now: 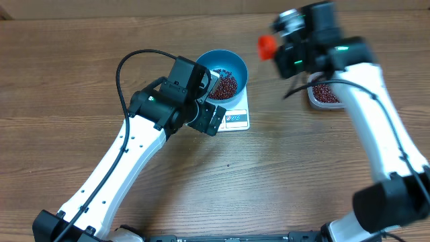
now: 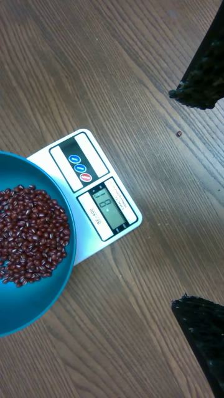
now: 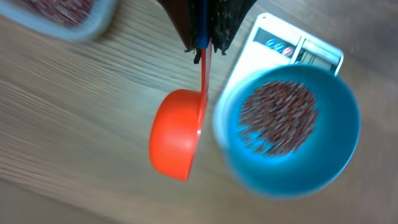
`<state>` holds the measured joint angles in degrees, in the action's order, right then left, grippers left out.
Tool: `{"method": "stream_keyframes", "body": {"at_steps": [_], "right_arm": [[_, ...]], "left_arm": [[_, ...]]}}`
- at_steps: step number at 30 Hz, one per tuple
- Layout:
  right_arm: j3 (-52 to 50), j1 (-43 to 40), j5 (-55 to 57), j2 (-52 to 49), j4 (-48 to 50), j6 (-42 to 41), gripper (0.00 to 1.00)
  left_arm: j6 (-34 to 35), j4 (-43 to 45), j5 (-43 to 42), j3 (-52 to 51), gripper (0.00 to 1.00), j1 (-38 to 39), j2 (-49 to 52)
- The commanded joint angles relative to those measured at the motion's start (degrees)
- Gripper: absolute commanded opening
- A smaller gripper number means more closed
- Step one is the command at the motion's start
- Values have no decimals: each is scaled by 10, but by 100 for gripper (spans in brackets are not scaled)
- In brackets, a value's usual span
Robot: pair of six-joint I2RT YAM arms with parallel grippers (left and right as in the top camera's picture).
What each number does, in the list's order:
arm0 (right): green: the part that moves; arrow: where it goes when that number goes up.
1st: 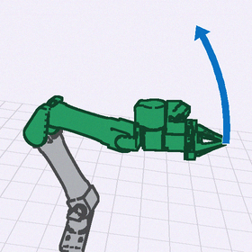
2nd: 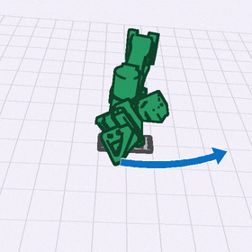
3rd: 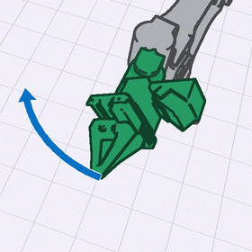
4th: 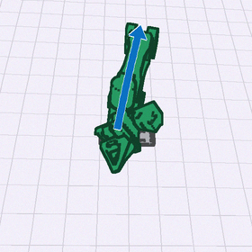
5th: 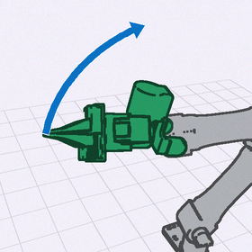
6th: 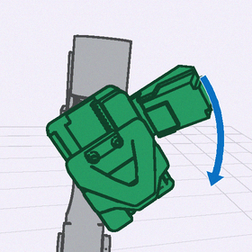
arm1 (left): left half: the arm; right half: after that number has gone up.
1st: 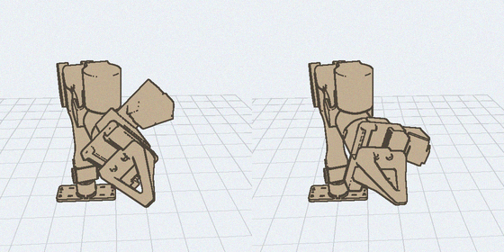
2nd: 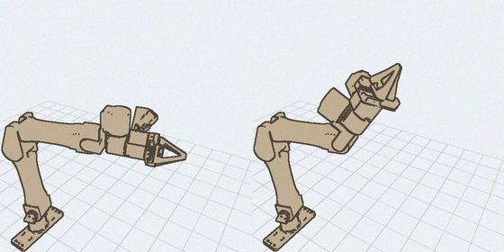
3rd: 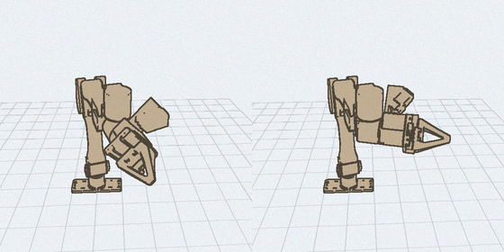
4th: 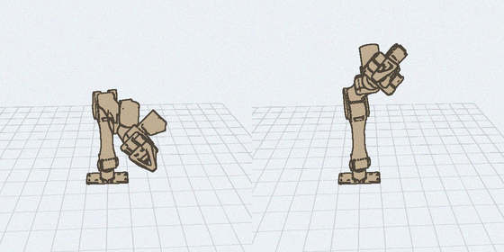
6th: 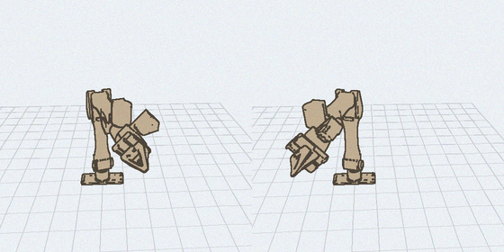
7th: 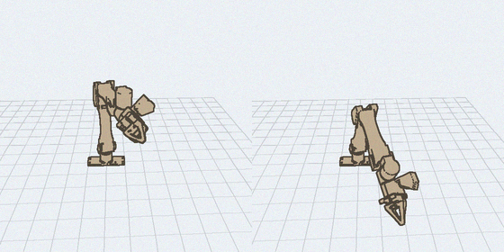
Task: Scoop item into bowl and weigh 150g on scale
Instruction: 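Move the empty scoop with the right gripper back to the bean tub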
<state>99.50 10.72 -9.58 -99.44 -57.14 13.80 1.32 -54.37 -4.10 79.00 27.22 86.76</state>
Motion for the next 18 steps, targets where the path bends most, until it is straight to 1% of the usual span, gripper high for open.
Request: {"method": "stream_keyframes", "body": {"at_steps": [1,3,5,7,12,18], "right_arm": [[19,-71,-37,55,-9,-33,4],[19,-106,-5,59,-29,-33,4],[17,-139,78,59,-67,-33,4],[12,-149,121,58,-84,-33,3],[-14,-150,192,56,-101,-28,4],[-56,-148,233,39,-108,-13,4]], "left_arm": [[4,2,-4,-2,100,-3,-13],[4,2,-4,-2,100,-3,-13],[4,2,-4,-2,100,-3,-13],[4,2,-4,-2,100,-3,-13],[4,2,-4,-2,100,-3,-13],[4,2,-4,-2,100,-3,-13]]}}
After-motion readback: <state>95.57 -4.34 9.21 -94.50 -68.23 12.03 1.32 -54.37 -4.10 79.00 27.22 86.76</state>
